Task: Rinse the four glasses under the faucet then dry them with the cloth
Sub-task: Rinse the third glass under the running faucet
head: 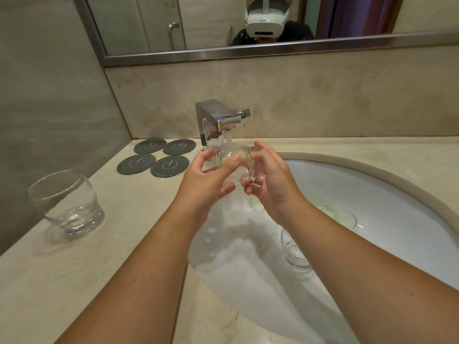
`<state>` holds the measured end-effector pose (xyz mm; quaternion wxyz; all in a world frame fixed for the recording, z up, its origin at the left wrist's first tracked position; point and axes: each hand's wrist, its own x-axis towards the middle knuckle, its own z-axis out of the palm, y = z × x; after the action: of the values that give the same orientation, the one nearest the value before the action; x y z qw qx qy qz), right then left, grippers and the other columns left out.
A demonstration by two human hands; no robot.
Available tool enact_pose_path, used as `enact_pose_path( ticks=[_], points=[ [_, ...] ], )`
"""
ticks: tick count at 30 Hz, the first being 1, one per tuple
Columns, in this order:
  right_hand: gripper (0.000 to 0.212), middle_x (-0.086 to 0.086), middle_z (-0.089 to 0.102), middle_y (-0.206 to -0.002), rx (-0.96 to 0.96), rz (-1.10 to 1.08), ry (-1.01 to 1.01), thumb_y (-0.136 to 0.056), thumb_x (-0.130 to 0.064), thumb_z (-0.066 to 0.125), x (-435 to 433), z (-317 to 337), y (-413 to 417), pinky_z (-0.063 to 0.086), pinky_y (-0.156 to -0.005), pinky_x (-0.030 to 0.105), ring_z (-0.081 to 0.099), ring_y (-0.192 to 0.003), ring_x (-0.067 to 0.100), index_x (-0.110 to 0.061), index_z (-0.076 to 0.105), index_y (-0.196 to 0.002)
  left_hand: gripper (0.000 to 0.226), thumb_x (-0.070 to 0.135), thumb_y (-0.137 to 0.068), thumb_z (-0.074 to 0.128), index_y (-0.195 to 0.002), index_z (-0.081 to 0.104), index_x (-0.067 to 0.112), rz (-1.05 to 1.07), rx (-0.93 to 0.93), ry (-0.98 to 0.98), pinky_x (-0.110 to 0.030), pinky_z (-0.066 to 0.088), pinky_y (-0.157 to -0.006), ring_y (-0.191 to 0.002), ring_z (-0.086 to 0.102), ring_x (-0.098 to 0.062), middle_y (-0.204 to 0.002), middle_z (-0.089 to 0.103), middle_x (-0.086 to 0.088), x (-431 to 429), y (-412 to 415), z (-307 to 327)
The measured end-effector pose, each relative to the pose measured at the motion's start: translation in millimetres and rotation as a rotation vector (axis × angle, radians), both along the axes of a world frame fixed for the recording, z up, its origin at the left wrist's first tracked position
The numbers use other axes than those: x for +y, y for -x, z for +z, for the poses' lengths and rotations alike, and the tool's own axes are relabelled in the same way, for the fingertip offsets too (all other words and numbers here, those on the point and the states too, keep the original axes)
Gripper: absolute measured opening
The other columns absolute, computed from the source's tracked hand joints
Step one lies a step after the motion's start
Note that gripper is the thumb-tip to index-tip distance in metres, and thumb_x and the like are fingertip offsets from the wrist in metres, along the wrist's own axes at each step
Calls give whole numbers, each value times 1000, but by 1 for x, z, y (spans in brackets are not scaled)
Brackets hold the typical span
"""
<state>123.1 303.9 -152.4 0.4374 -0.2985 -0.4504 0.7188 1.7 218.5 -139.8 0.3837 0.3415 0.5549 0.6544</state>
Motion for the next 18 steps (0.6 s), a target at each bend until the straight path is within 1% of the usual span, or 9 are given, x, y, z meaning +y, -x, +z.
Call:
enact_pose_path(
  ticks=[3,4,6,8,9,12,14,16,18],
  points=[
    [48,6,69,-96,6,-42,11,-98,-23,70,1,-1,0,44,-50,30,52,-57,19,-27,57,-144,82,42,-71,91,-145,55,34,-55,-4,5,-32,61,-91,-98,73,-15,-129,74,-6,0,-1,-1],
    [48,7,70,-96,4,-53,13,-98,-27,73,2,-1,0,44,-50,30,53,-56,18,-26,57,-144,86,37,-72,95,-148,52,37,-76,22,4,-35,59,-98,-100,73,-12,-128,73,-2,0,-2,-1],
    [52,9,71,-97,-11,-70,7,-96,-38,77,3,-3,1,45,-50,31,55,-55,18,-25,58,-143,100,29,-69,99,-153,46,43,-92,78,8,-39,55,-105,-116,72,-12,-133,71,3,1,-2,-2],
    [57,9,74,-98,-34,-80,-10,-92,-48,79,3,-4,2,47,-52,31,57,-54,18,-25,60,-140,104,32,-61,94,-152,46,46,-65,102,-5,-37,56,-101,-125,69,-14,-138,69,3,1,-1,-3],
    [58,8,75,-100,-48,-83,-19,-90,-53,79,3,-5,3,47,-53,32,57,-53,18,-25,61,-138,100,34,-60,93,-150,49,47,-49,107,-17,-35,57,-97,-127,69,-14,-139,67,2,1,0,-3],
    [56,7,75,-114,-83,-62,-22,-91,-64,72,3,-5,2,47,-54,33,58,-54,18,-26,65,-132,75,35,-65,93,-131,60,50,-12,118,-41,-31,60,-87,-121,72,-15,-135,67,-4,0,0,-2],
    [53,8,73,-114,-65,-18,-8,-95,-60,68,3,-5,2,47,-53,32,62,-62,19,-26,64,-136,64,36,-68,92,-123,61,50,-1,105,-41,-32,62,-87,-116,74,-16,-132,68,-6,0,-1,-1],
    [51,10,70,-110,-45,13,-2,-98,-45,66,4,-4,2,46,-52,32,63,-67,20,-27,58,-145,63,35,-71,92,-125,62,46,14,83,-35,-35,64,-90,-115,75,-18,-131,71,-8,0,0,-2],
    [50,11,67,-105,-28,3,-6,-99,-27,63,2,-2,2,44,-52,32,61,-66,20,-30,54,-148,61,30,-78,95,-129,61,40,18,55,-31,-36,64,-92,-114,76,-20,-130,73,-10,0,1,-2]
  ],
)
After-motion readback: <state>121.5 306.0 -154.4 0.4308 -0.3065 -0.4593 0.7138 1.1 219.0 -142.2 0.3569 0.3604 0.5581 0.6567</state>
